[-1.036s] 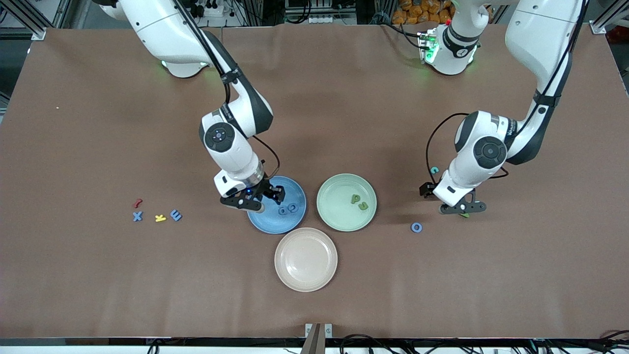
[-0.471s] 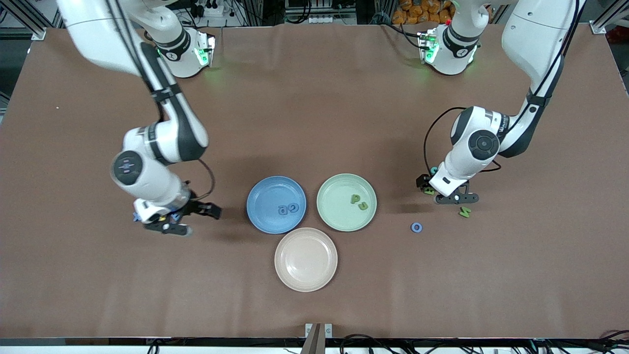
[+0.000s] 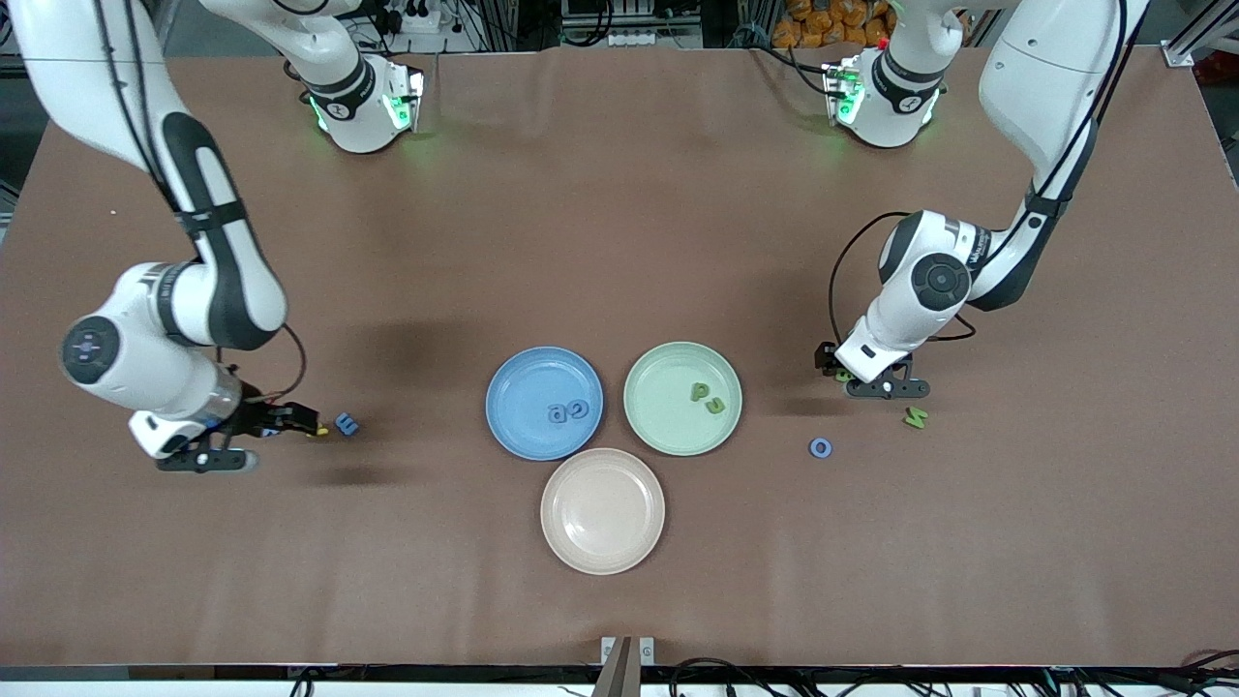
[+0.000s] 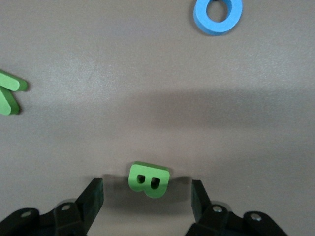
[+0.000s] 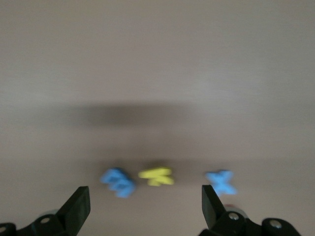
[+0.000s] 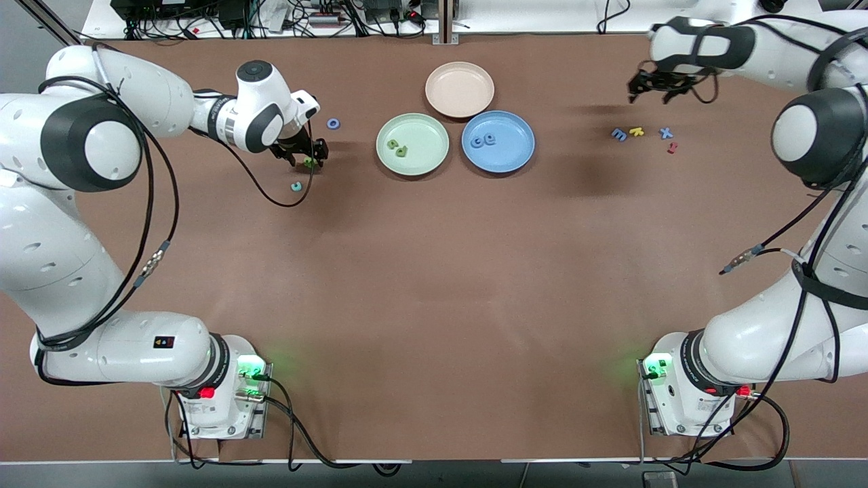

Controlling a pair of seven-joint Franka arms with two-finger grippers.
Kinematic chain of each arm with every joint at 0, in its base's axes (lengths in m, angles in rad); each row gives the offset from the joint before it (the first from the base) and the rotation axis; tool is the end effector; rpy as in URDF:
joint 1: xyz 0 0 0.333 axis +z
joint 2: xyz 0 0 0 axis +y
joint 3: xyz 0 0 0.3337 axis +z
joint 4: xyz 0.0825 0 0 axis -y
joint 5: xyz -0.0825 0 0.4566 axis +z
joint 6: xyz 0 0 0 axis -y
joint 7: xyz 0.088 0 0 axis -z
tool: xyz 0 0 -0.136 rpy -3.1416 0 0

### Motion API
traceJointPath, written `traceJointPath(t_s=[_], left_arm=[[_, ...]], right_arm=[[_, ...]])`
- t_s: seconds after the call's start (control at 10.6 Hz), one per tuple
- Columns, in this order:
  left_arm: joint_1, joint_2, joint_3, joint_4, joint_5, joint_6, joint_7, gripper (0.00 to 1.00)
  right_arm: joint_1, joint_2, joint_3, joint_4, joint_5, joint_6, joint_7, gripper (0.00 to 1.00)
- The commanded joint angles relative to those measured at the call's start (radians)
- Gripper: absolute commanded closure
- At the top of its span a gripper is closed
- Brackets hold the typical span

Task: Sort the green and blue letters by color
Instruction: 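Grasp the green B with the left gripper while the right gripper grasps blue x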

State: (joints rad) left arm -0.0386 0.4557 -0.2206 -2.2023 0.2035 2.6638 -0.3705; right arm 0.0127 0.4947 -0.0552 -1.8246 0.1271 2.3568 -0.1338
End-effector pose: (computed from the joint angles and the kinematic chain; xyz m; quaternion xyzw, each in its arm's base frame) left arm 0.5743 -0.1652 0.1019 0.9997 -0.0229 0.0113 0.0042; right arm 0.7146 -0.0247 0.2052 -0.9993 -0.0051 -0.0223 0.0309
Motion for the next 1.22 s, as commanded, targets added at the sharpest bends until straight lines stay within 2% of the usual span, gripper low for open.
traceJointPath(t_s=[0.0,0.09,0.38,0.75,1.04,1.13], left_arm=[[0.009,0.009,0.0,-0.001,0.068,0.022,0.01,0.22],[0.008,0.017,0.0,0.003,0.068,0.022,0.01,0.29],[0.009,0.02,0.0,0.007,0.068,0.022,0.01,0.49],[0.006,0.02,-0.002,0.027,0.066,0.021,-0.008,0.98],[-0.024,0.012,-0.016,0.09,0.053,0.007,-0.076,1.0],[-0.05,0.014,-0.02,0.131,0.048,-0.019,-0.114,1.0]], right_arm=[[-0.124,-0.012,0.018,-0.045,-0.023,0.012,-0.177,0.0],[-0.138,-0.01,0.018,-0.062,-0.024,0.022,-0.181,0.0],[-0.142,0.015,0.018,-0.154,-0.021,0.185,-0.17,0.0],[-0.128,0.081,0.017,-0.17,-0.009,0.292,-0.153,0.0],[-0.089,0.09,-0.015,-0.17,-0.009,0.295,-0.125,0.0],[-0.085,0.094,-0.017,-0.17,-0.012,0.297,-0.128,0.13]])
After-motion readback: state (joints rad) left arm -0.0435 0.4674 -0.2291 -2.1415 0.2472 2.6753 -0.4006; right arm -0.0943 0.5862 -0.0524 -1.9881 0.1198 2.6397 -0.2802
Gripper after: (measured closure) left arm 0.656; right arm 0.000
